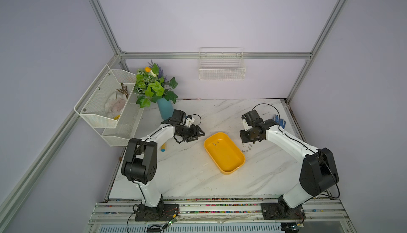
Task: Take out the screws from the storage box
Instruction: Pick up the screw from the storage box, then place the screw at the center of the board.
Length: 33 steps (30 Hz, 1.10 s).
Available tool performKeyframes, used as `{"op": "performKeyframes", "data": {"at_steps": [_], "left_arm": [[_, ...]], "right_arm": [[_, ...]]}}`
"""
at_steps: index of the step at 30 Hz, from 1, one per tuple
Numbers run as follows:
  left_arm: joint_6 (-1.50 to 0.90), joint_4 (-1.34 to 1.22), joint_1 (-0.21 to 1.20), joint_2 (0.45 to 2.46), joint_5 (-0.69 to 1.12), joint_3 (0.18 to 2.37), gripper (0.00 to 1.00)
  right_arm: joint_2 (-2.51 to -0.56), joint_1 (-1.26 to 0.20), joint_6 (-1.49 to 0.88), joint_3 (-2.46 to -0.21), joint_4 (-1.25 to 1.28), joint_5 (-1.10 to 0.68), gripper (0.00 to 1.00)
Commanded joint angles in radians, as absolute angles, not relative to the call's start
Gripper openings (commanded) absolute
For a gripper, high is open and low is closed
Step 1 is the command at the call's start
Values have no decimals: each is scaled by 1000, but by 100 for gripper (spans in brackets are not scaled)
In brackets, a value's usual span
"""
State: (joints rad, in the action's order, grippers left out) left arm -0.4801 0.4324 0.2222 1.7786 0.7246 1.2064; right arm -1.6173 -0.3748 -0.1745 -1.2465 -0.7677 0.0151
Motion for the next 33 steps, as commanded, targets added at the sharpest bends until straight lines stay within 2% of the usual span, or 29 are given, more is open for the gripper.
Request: {"op": "performKeyframes", "data": {"at_steps": [1, 10, 29, 33], "left_arm": [[-453, 465, 217, 1755, 721, 1293, 66], [-457, 459, 216, 1736, 714, 1272, 67], [-460, 460, 217, 1733, 713, 1266, 67], [-460, 460, 217, 1726, 708, 1264, 67]], "right_arm": [[-1670, -336, -163, -1250, -779, 51, 0], [-1838, -322, -119, -1260, -744, 129, 0], [-1901, -319, -124, -1275, -726, 79, 0], [-1882, -319, -132, -1272, -726, 76, 12]]}}
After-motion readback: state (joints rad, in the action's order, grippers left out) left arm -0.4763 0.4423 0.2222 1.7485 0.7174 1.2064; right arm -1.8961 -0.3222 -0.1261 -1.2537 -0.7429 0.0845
